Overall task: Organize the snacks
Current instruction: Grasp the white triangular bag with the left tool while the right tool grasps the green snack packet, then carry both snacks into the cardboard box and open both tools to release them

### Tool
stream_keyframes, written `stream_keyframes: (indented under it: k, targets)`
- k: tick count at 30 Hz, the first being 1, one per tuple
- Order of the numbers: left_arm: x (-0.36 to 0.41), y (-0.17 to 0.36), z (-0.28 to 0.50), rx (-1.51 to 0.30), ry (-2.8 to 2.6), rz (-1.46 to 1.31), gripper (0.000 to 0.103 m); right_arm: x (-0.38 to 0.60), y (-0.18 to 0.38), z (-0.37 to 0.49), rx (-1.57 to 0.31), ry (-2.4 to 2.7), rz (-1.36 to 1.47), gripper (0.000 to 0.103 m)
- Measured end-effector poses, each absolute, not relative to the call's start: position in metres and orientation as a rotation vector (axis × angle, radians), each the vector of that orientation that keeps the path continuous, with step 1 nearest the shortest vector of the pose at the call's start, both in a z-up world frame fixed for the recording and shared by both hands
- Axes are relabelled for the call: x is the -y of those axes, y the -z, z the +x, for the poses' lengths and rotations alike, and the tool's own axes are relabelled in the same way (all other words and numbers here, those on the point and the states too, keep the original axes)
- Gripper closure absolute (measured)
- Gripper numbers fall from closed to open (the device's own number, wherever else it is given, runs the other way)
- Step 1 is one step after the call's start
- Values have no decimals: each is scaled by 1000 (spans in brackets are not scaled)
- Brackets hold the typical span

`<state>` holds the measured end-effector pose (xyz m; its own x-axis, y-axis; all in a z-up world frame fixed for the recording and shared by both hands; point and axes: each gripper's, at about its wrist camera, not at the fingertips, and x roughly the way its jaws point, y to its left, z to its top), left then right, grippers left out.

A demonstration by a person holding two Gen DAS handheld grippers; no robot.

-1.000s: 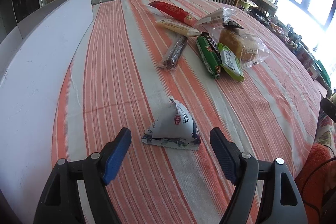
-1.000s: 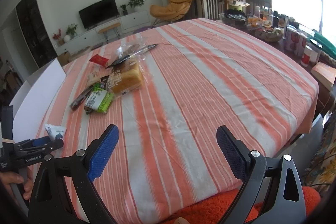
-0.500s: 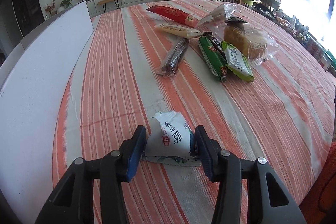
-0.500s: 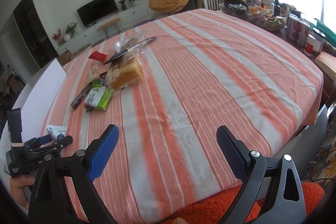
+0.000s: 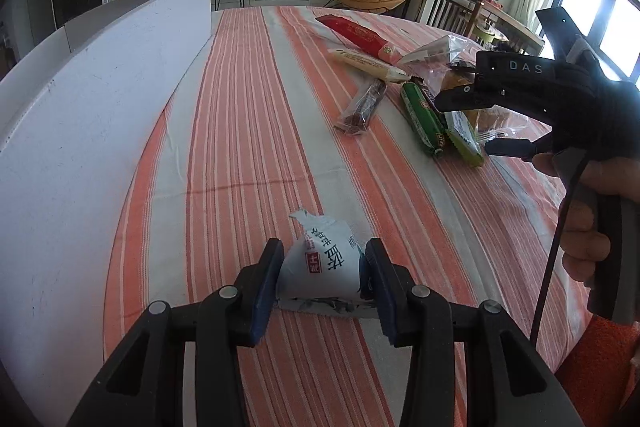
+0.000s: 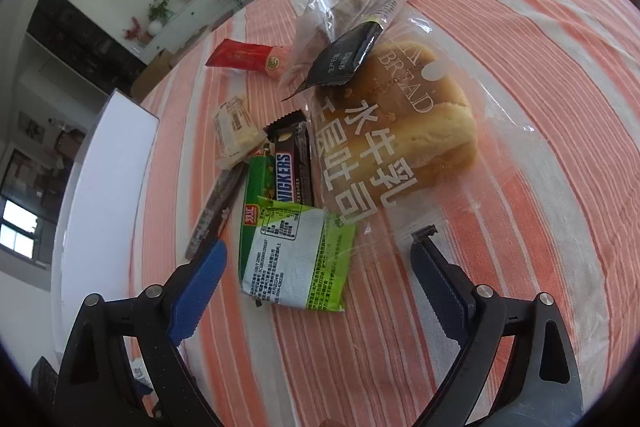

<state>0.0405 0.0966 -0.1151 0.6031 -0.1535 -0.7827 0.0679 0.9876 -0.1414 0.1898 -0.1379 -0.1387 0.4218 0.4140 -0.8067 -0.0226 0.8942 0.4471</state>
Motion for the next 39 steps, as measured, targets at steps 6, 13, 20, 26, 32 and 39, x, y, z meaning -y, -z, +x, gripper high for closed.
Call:
stream_keyframes:
  k: [6, 13, 20, 26, 32, 39]
  targets:
    - [-106, 108, 29, -891, 141, -138, 61, 160, 136, 155, -1175, -333, 360, 53]
    - [-108, 70, 13, -837, 234, -237, 61, 209, 138, 105, -1247, -401, 538, 52]
    - [-137, 13, -9, -778, 277, -407, 61, 202, 119, 80, -1234, -514, 622, 52]
    - [-205, -54, -45, -633, 151, -463, 61, 102, 39, 86, -1134, -751, 512, 52]
    - [-294, -52, -43, -635, -204, -395, 61, -40, -16, 88, -1048, -992, 368, 52]
    - [-331, 9, -21, -748, -387, -339, 20, -71, 20, 113, -1113, -974, 416, 30]
